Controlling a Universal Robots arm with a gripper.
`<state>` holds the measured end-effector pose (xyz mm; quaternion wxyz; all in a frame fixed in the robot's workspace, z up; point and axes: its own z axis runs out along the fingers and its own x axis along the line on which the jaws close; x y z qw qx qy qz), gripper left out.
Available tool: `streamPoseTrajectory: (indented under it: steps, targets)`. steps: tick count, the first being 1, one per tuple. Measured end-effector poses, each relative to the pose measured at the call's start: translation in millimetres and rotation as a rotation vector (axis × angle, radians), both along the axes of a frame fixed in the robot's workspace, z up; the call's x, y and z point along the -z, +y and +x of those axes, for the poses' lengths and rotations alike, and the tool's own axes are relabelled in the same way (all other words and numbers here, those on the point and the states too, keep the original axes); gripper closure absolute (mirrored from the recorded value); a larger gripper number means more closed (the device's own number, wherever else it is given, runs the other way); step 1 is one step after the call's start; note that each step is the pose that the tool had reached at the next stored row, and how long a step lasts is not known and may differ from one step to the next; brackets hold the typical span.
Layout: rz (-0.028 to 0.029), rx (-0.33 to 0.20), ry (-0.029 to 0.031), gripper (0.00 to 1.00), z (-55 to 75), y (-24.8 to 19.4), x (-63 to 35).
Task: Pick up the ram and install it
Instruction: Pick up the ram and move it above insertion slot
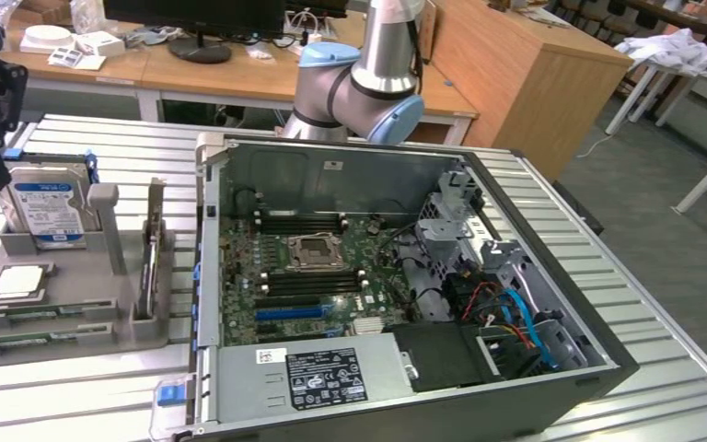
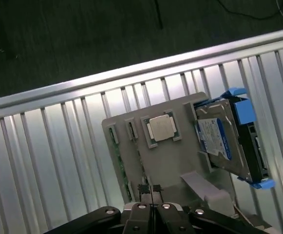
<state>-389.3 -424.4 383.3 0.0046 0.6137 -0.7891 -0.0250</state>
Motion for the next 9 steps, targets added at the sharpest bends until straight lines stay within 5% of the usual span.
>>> streamPoseTrajectory:
  steps: [9]
  targets:
    - [0.0, -0.156, 0.0, 0.89, 0.0, 0.0, 1.0]
